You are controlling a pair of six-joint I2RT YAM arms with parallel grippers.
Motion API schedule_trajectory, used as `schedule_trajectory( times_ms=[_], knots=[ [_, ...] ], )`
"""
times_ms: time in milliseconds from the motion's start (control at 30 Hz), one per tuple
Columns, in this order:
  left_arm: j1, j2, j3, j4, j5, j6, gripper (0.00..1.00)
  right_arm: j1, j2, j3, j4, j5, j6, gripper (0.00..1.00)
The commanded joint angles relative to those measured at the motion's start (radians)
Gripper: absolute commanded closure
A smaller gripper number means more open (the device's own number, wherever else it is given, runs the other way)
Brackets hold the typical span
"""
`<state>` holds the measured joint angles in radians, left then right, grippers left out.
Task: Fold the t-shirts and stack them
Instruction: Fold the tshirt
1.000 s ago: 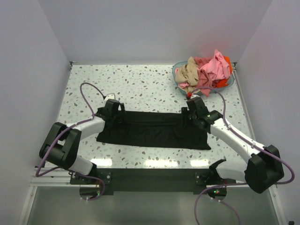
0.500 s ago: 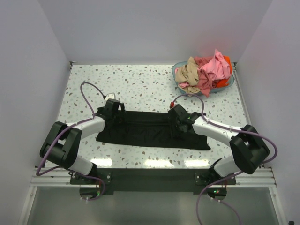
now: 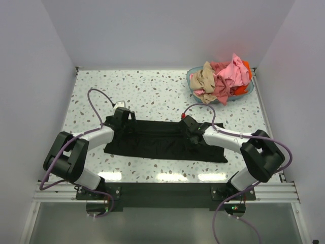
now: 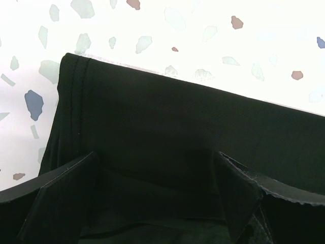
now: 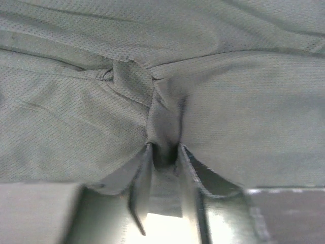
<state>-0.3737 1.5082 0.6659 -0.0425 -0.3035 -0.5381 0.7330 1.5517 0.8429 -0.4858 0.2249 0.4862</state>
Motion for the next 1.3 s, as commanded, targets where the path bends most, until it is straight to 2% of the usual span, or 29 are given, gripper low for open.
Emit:
schedule_trajectory(
  times_ms=[0,200,367,533,733,1033,1067,1133,1167,1233,1267],
  knots=[
    [0.004,0.043,-0.015,-0.060,0.027,-0.006,0.00,0.005,0.007,0.036,0.006,0.056,0.028,0.73],
    [0.004,0.043,-0.015,-0.062,0.029,-0.006,0.00,0.008,-0.044,0.056,-0.062,0.079,0.032,0.84],
    [0.004,0.046,-0.014,-0.060,0.029,-0.006,0.00,0.011,-0.130,0.077,-0.137,0.083,0.025,0.84],
    [0.004,0.047,-0.014,-0.060,0.030,-0.005,0.00,0.012,-0.171,0.074,-0.184,0.021,0.014,1.00],
    [0.004,0.046,-0.012,-0.063,0.030,-0.005,0.00,0.020,-0.203,0.039,-0.226,-0.053,0.011,1.00],
    [0.004,0.037,-0.012,-0.071,0.035,-0.006,0.00,0.031,-0.237,-0.018,-0.261,-0.073,-0.005,1.00],
    [0.004,0.032,-0.011,-0.072,0.037,-0.006,0.00,0.032,-0.236,-0.018,-0.258,-0.073,0.003,0.96],
    [0.004,0.026,-0.009,-0.079,0.033,-0.006,0.00,0.031,-0.231,-0.016,-0.261,-0.073,0.006,0.93],
    [0.004,0.024,-0.006,-0.083,0.024,-0.006,0.00,0.031,-0.231,-0.005,-0.269,-0.041,0.018,0.79],
    [0.004,0.017,0.003,-0.106,0.012,-0.005,0.00,0.031,-0.229,0.010,-0.312,-0.004,0.044,0.63],
    [0.004,0.012,0.004,-0.114,-0.003,-0.003,0.00,0.029,-0.229,0.016,-0.322,0.023,0.051,0.49]
  ],
)
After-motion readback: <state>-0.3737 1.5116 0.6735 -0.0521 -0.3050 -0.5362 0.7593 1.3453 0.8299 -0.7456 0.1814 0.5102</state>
